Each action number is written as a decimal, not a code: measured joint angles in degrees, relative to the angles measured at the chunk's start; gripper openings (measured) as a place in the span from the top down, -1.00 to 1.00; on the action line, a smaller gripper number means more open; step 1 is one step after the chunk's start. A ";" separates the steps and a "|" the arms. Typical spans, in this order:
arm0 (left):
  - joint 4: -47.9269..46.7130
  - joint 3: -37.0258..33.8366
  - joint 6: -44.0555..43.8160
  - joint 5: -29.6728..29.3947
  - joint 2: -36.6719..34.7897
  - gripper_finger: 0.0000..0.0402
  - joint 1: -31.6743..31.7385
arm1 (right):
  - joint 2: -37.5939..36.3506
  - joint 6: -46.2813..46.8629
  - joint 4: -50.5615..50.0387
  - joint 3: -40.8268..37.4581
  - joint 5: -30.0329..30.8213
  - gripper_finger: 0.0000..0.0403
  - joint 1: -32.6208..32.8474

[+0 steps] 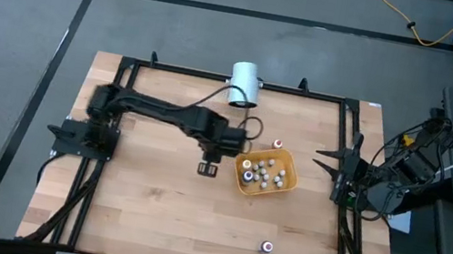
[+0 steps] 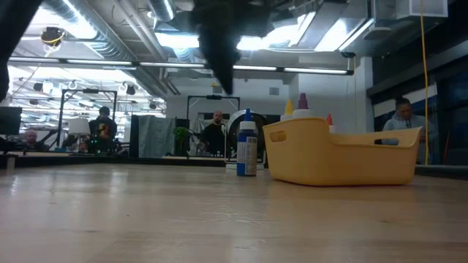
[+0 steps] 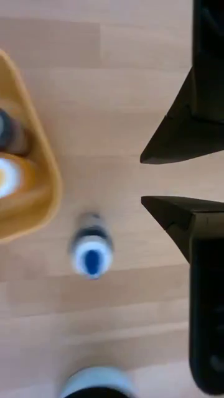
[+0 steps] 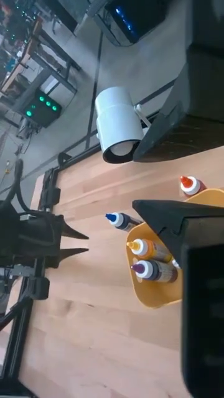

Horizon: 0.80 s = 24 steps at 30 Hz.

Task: Pick & Place food coloring
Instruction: Put the large blue food coloring bottle into the yellow bin

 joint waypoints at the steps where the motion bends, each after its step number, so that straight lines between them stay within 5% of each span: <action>1: 2.27 -3.83 -0.48 0.02 -1.98 0.55 0.26 | 0.03 0.36 -0.01 0.00 -0.01 0.45 0.00; 9: 22.57 -24.67 0.52 -0.01 -13.71 0.39 3.18 | 0.03 3.32 -0.03 0.00 0.02 0.45 0.00; 24: 33.79 -26.69 12.94 0.47 -8.57 -0.18 7.57 | 0.33 12.14 -0.13 0.00 0.01 0.45 0.00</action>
